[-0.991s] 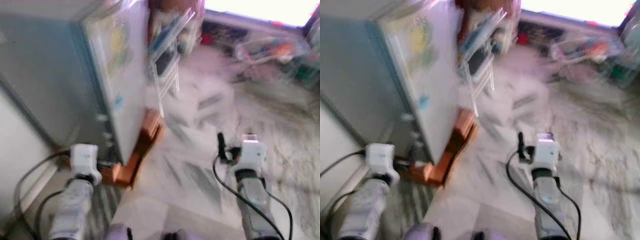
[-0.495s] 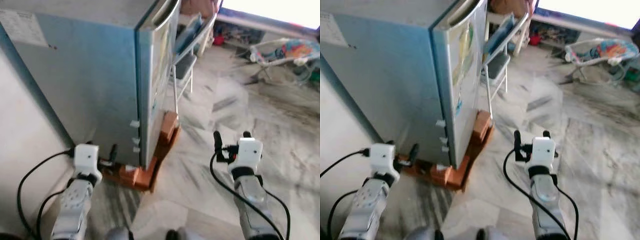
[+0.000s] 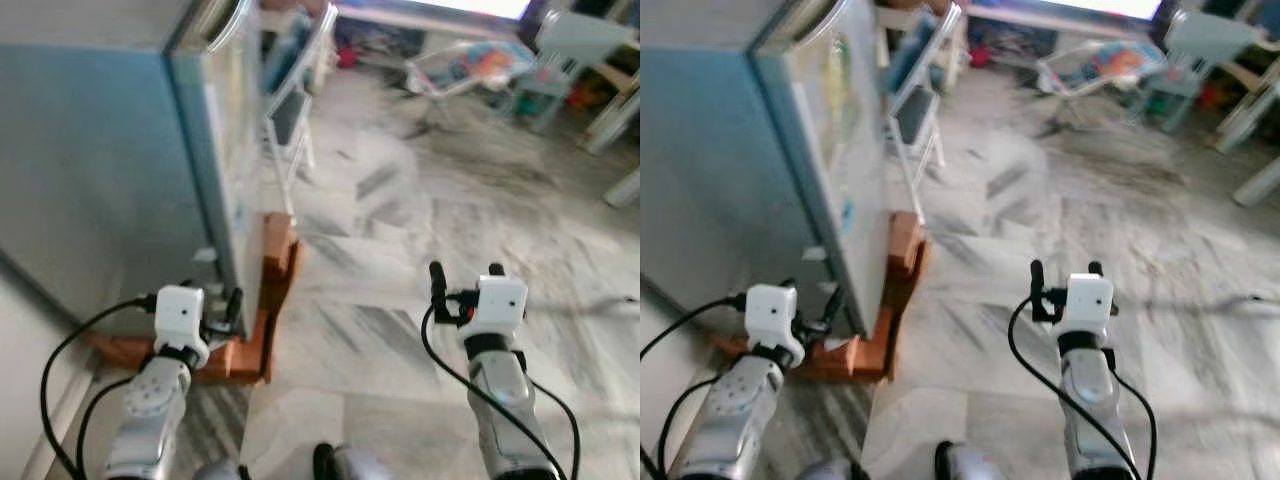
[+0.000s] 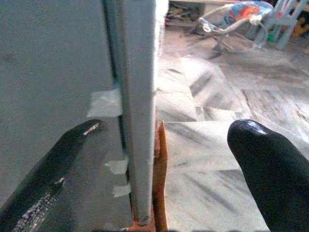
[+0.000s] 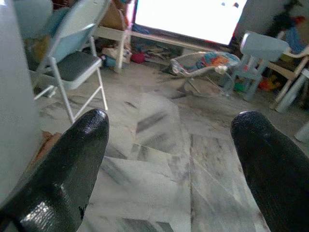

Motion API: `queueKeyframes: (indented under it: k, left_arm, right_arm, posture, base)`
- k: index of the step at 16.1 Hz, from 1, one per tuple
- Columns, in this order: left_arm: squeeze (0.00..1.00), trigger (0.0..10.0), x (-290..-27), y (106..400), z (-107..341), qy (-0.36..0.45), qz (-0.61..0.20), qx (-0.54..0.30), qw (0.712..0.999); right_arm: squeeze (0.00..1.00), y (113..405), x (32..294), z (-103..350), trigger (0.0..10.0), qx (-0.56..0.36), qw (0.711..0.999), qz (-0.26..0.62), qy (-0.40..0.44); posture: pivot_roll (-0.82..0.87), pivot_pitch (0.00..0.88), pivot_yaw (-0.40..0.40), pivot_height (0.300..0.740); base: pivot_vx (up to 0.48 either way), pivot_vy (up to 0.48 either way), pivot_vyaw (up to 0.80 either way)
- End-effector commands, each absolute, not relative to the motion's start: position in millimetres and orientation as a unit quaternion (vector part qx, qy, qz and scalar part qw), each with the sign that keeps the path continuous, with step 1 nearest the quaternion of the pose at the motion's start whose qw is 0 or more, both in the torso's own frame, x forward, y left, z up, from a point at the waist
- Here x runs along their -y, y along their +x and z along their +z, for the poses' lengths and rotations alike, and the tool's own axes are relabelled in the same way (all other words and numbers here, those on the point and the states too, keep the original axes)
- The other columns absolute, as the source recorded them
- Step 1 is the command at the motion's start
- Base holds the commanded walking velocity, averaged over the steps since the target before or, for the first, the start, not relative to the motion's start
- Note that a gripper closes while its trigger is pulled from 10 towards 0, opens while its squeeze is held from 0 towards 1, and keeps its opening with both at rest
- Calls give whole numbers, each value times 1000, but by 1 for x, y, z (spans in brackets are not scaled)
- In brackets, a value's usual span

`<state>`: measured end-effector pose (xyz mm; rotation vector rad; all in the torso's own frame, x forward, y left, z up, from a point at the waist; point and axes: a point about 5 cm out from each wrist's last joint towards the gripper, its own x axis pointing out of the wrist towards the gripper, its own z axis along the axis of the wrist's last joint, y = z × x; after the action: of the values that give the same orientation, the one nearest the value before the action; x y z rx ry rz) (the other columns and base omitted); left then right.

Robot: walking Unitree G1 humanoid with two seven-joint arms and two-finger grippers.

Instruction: Restocking fridge

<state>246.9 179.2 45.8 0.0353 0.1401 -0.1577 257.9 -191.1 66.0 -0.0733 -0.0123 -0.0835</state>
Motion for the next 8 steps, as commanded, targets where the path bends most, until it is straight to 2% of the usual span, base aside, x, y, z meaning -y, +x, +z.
queueKeyframes:
  k: [1,8]
  left_arm:
    - [0,10000,-177,247,48,17,-82,-64,994]
    - [0,10000,-178,247,48,20,-76,-63,995]
  right_arm:
    - [0,257,195,66,10000,3,998,-45,-41]
    - [0,258,195,65,10000,-1,998,-43,-42]
  posture:
    - [73,71,-90,740]
    - [74,74,-92,740]
  base:
    - [0,0,-800]
    - [0,0,-800]
